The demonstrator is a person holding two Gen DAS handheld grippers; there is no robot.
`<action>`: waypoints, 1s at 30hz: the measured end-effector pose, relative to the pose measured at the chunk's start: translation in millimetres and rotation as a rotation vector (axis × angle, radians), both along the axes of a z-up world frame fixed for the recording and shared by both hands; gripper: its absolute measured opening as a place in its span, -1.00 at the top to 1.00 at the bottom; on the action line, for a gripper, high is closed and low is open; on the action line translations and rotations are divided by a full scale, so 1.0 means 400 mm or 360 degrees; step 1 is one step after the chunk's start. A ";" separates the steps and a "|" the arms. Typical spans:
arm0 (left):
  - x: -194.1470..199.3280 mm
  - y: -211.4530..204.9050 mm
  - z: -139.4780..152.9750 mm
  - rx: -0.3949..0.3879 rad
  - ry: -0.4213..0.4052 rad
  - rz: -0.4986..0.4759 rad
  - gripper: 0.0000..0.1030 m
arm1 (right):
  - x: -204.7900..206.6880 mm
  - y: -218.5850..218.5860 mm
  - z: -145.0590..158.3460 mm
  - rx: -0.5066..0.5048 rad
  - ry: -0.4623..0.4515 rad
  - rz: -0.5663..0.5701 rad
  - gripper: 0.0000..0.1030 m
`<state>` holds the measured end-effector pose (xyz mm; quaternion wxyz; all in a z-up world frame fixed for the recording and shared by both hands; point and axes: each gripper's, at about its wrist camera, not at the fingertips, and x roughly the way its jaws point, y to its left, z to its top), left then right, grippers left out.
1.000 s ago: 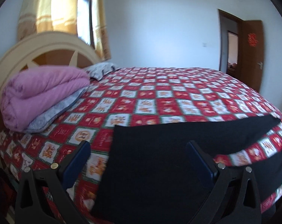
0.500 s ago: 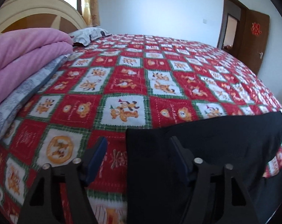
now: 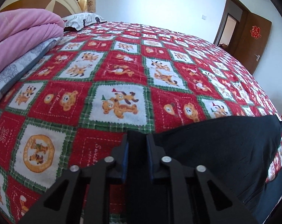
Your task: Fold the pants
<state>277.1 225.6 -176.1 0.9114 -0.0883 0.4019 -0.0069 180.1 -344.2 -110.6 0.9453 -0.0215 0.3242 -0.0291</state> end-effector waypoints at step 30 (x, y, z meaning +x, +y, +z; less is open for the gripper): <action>0.015 -0.018 -0.026 0.0061 -0.0021 -0.0002 0.75 | 0.708 -0.449 -0.165 0.0356 0.0384 -0.0297 -0.29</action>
